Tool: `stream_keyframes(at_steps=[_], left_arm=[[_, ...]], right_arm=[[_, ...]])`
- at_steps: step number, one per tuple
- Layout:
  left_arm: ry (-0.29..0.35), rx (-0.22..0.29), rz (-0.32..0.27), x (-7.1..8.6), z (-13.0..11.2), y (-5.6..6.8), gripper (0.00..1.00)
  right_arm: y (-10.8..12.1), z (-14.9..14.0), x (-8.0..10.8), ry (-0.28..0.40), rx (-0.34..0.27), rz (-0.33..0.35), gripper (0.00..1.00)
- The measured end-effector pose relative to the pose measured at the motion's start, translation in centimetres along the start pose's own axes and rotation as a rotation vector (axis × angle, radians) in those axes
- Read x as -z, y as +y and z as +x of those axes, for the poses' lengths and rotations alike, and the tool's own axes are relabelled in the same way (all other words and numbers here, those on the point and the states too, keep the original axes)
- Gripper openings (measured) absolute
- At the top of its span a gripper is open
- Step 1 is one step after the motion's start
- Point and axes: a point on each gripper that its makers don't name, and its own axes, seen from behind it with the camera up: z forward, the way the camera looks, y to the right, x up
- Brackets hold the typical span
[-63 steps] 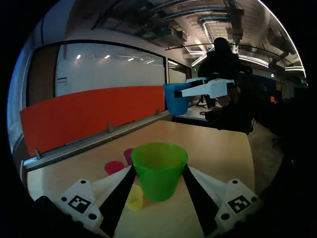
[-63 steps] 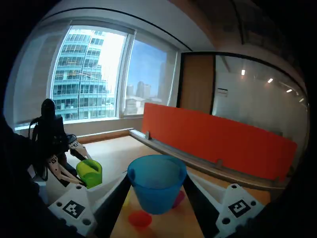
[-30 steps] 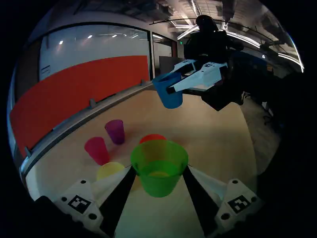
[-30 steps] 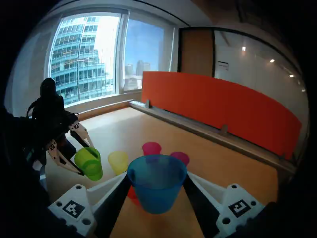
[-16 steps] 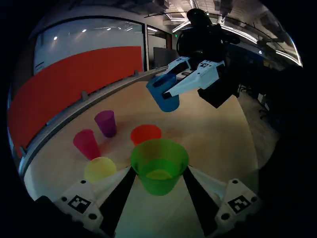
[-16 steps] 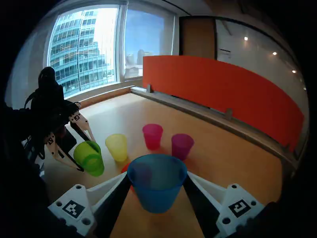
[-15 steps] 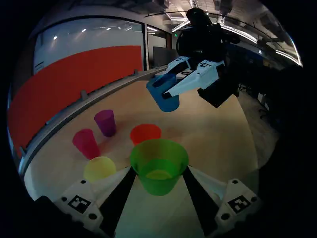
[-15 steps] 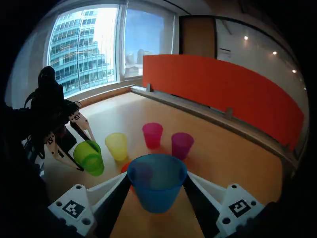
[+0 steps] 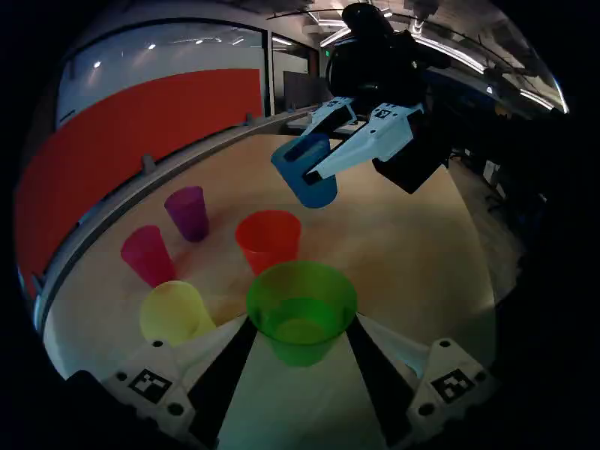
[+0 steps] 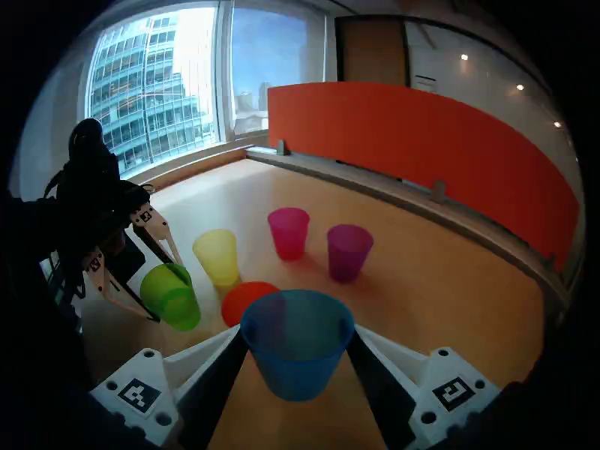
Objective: Pour water
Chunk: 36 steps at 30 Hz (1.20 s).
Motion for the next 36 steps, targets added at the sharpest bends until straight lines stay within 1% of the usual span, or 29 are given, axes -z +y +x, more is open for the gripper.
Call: stream_keyframes(at_steps=[9, 15, 27, 30, 36], left_arm=[[-0.04, -0.004, -0.019, -0.8, -1.4, -0.1, 0.83], [-0.045, 0.0, -0.025, -1.2, -1.9, -0.1, 0.83], [-0.051, 0.012, -0.036, -0.9, -2.5, -0.1, 0.84], [-0.053, 0.009, -0.037, -1.0, -2.5, -0.1, 0.83], [-0.056, 0.021, -0.039, -1.0, -2.6, -0.1, 0.84]], right_arm=[[0.3, -0.7, -0.3, -0.013, -0.009, -0.001, 0.9], [0.5, -0.8, -0.5, -0.015, -0.01, -0.006, 0.9], [0.6, -1.8, -1.0, -0.033, -0.016, -0.012, 0.9], [0.6, -2.0, -1.1, -0.038, -0.018, -0.013, 0.9], [0.7, -2.6, -1.3, -0.045, -0.025, -0.018, 0.9]])
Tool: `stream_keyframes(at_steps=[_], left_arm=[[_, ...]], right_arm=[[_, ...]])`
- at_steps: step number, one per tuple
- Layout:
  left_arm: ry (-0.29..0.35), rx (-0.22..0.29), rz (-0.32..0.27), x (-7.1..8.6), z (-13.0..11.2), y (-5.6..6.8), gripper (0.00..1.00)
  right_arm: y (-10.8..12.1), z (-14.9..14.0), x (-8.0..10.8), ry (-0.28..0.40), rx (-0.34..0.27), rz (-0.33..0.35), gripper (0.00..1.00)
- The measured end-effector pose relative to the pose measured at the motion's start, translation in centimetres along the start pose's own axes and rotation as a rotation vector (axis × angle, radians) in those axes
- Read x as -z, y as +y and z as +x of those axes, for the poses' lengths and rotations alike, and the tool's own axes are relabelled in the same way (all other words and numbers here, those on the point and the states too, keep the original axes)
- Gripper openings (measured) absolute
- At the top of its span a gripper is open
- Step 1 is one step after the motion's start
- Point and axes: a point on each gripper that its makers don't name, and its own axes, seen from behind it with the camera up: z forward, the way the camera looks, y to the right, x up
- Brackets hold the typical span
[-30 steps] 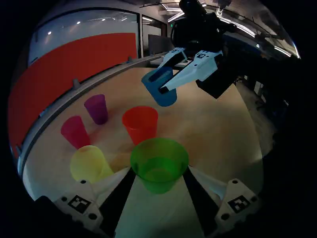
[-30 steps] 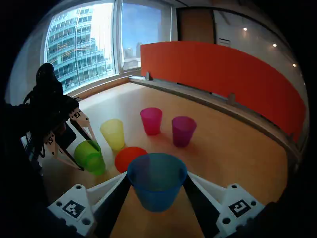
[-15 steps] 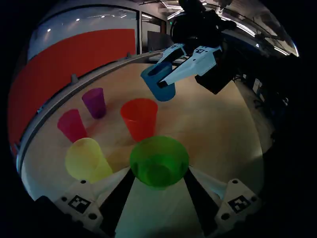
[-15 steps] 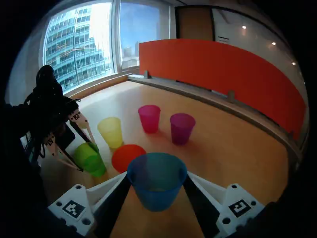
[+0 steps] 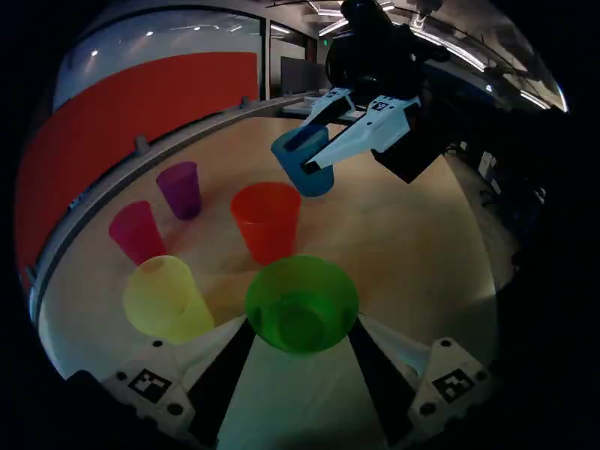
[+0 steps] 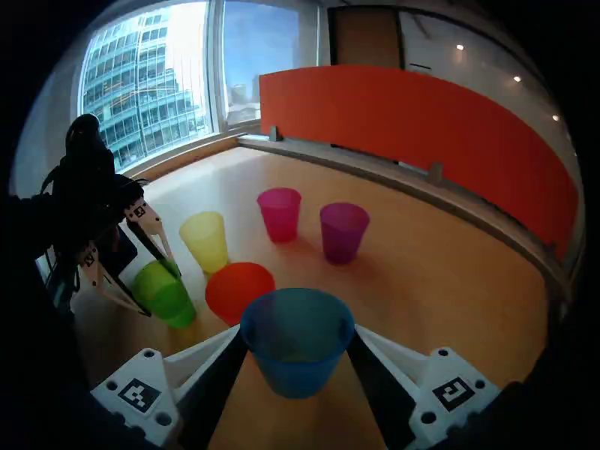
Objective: Pour water
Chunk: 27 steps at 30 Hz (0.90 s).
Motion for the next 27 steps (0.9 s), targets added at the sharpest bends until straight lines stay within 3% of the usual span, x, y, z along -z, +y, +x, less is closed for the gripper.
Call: stream_keyframes(at_steps=[5, 7, 9, 27], left_arm=[[0.001, 0.001, 0.005, 0.0, 0.0, -0.1, 0.87], [0.0, 0.001, 0.008, 0.0, 0.0, -0.2, 0.97], [-0.005, 0.004, 0.011, 0.0, -0.1, -0.2, 0.99], [-0.029, -0.009, 0.027, 1.1, -1.4, 0.1, 0.99]], right_arm=[[0.0, -0.4, -0.1, -0.005, -0.001, -0.001, 0.9], [0.0, -0.5, -0.1, -0.006, -0.002, -0.001, 0.9], [0.0, -0.5, -0.2, -0.006, -0.004, 0.002, 0.9], [0.0, -2.1, -1.5, -0.014, -0.036, 0.006, 0.9]])
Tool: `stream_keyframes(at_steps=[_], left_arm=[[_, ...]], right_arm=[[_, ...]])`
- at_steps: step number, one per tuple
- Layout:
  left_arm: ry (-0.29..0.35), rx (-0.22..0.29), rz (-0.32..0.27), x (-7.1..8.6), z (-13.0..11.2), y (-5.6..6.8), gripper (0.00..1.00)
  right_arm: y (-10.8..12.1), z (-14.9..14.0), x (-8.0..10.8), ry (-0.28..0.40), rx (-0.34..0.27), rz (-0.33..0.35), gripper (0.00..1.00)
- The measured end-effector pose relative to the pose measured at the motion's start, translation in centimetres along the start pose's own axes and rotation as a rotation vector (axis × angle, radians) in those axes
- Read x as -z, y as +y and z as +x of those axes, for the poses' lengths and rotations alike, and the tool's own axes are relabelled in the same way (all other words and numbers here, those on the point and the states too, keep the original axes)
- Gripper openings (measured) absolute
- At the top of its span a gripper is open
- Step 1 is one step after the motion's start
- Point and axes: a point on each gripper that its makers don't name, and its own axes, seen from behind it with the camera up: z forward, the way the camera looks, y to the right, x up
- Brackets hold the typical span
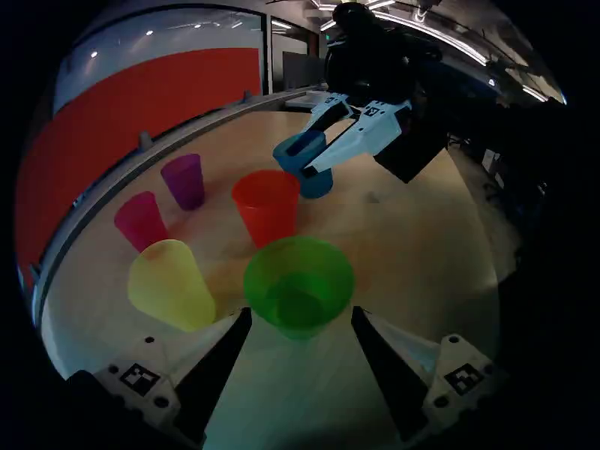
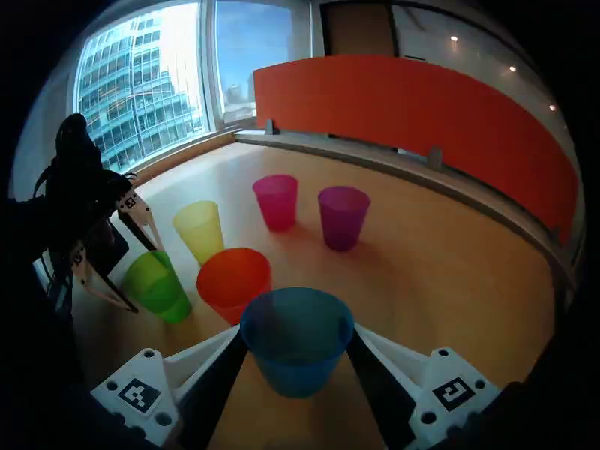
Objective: Pour water
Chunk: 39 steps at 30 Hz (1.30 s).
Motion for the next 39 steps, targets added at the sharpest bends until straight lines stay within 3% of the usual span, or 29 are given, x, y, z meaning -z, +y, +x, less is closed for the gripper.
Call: stream_keyframes(at_steps=[18, 39], left_arm=[[0.038, 0.014, 0.013, 1.7, 0.0, 0.3, 0.99], [0.038, -0.009, 0.013, 2.5, -0.1, 1.6, 0.99]], right_arm=[[-0.2, -1.1, -1.0, 0.005, 0.011, -0.008, 0.9], [-0.5, -3.0, 0.5, -0.021, 0.016, -0.033, 0.91]])
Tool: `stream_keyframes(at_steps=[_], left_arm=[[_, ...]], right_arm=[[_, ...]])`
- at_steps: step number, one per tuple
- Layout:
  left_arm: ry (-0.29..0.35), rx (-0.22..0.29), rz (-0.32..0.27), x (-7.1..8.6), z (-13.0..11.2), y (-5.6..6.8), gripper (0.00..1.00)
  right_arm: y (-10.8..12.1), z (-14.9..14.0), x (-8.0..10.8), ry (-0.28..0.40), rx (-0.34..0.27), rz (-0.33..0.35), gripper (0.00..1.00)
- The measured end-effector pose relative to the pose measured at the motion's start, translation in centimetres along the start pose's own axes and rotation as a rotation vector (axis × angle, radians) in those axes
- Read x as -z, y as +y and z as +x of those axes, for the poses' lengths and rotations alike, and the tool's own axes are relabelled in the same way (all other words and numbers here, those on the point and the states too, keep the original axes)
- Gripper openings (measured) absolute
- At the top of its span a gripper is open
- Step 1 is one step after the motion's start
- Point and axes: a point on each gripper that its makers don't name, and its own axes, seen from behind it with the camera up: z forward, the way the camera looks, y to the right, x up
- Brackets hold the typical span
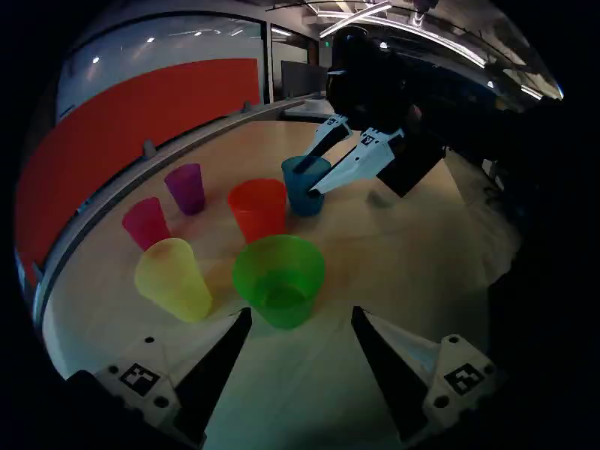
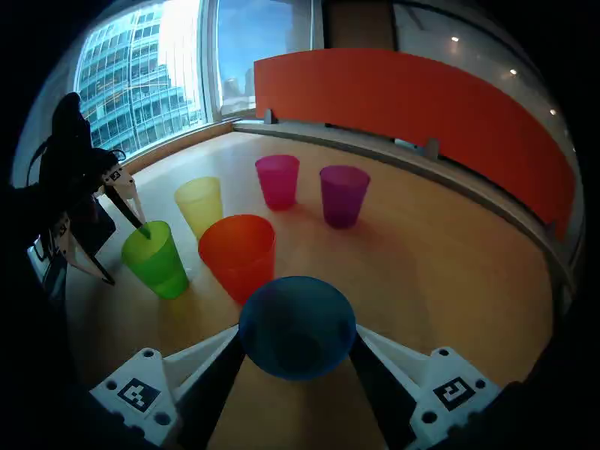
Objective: Pour water
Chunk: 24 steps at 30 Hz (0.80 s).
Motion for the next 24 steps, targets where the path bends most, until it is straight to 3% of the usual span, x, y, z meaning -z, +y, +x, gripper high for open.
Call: stream_keyframes(at_steps=[7, 11, 15, 24], left_arm=[[-0.003, 0.004, 0.011, 0.2, 0.0, 0.1, 0.99], [-0.003, 0.01, 0.015, 0.3, -0.2, 0.1, 0.99], [-0.002, 0.016, 0.025, 0.5, -0.2, 0.0, 0.99], [0.022, 0.042, 0.076, 2.0, -0.3, -0.6, 1.0]], right_arm=[[-0.2, -0.4, 0.1, -0.008, 0.001, -0.001, 0.92], [-0.3, -0.8, 0.0, -0.017, 0.0, -0.004, 0.99], [-0.3, -0.9, 0.1, -0.016, -0.004, -0.011, 1.0], [-0.2, -1.0, 1.5, 0.003, -0.014, -0.034, 1.0]])
